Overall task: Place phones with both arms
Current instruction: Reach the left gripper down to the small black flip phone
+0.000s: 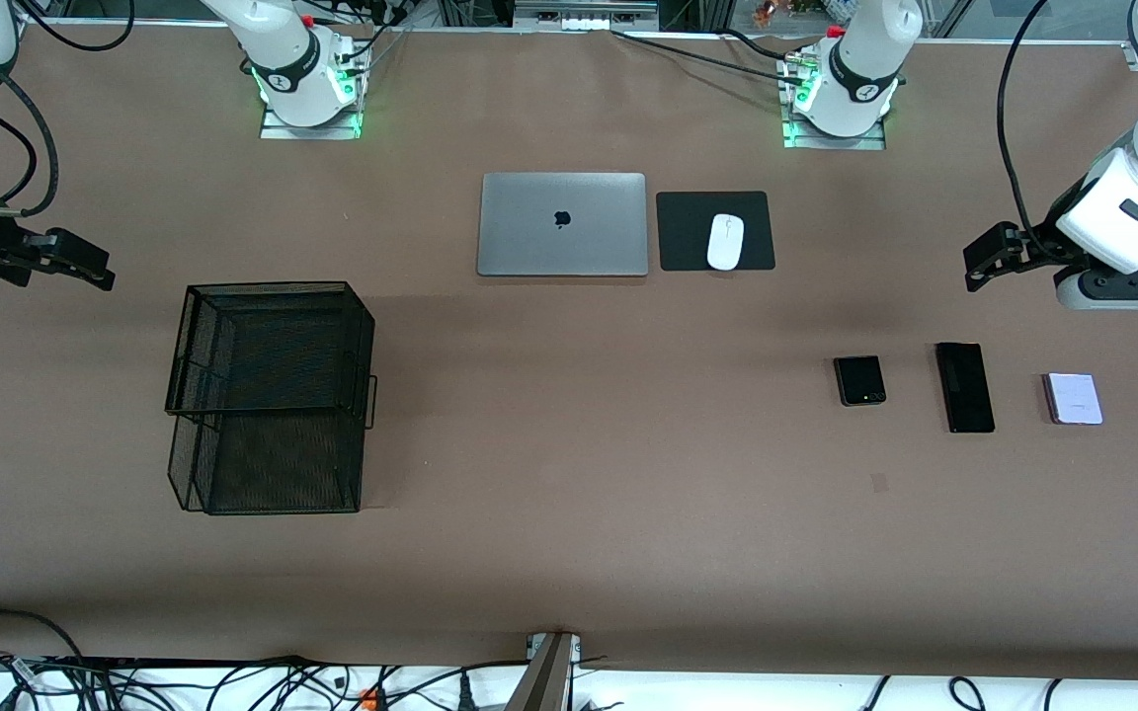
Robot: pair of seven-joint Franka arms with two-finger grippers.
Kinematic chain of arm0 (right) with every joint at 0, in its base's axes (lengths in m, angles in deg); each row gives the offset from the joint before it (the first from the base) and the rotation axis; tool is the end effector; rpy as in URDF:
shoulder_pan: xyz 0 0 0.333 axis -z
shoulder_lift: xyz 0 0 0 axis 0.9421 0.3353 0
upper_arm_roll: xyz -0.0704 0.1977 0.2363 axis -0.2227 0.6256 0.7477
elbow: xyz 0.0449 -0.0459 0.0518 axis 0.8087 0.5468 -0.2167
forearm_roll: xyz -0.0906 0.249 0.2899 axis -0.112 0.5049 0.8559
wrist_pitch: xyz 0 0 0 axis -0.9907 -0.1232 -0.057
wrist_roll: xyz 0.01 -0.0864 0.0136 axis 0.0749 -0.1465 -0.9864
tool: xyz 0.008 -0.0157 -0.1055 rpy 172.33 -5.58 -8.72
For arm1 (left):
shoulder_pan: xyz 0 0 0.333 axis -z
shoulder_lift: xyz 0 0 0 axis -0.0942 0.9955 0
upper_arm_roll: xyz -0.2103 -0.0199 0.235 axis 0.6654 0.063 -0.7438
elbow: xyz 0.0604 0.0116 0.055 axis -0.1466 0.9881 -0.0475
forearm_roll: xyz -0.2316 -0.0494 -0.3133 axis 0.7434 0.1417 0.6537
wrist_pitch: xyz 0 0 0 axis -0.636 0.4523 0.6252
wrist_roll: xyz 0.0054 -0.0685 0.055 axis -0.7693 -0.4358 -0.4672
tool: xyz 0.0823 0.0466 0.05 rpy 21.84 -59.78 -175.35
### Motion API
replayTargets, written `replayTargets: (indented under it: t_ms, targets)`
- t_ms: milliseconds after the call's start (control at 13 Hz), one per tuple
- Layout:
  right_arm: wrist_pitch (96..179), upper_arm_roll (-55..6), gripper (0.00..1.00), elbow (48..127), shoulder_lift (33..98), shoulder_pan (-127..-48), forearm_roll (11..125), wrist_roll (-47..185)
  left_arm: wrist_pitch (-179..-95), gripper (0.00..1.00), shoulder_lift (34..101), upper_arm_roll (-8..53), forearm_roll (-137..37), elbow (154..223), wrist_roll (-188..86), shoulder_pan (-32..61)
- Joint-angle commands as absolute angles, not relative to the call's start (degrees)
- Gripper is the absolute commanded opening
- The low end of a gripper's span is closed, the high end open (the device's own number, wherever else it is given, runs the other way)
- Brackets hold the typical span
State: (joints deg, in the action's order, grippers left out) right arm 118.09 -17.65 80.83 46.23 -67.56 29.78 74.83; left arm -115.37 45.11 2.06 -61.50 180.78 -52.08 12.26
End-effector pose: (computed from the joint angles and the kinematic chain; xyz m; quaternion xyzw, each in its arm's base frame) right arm 0.5851 -0.0176 0.5704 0.9998 -0.0181 -0.0063 0.0105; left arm 0.5763 -0.0456 0.5867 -0.9998 -0.0010 -0.0045 0.0197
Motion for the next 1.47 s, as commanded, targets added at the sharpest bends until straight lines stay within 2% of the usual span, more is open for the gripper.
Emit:
replayTargets:
  t_ms: [0, 1158, 1389]
  targets:
    - [117.8, -17.64, 1.0, 80.05, 46.36, -67.33, 30.4, 73.72, -113.71, 1.0, 45.99, 1.44, -61.77, 178.83, -52.67, 13.05]
    - [117.89, -17.64, 1.0, 80.05, 46.45, -67.24, 30.4, 73.72, -112.66, 1.0, 46.51, 1.44, -61.5, 178.91, -52.14, 13.14]
    - [117.89, -17.64, 1.0, 80.05, 46.53, -67.24, 30.4, 73.72, -105.12, 1.0, 48.09, 1.44, -61.42, 178.92, -52.31, 13.06]
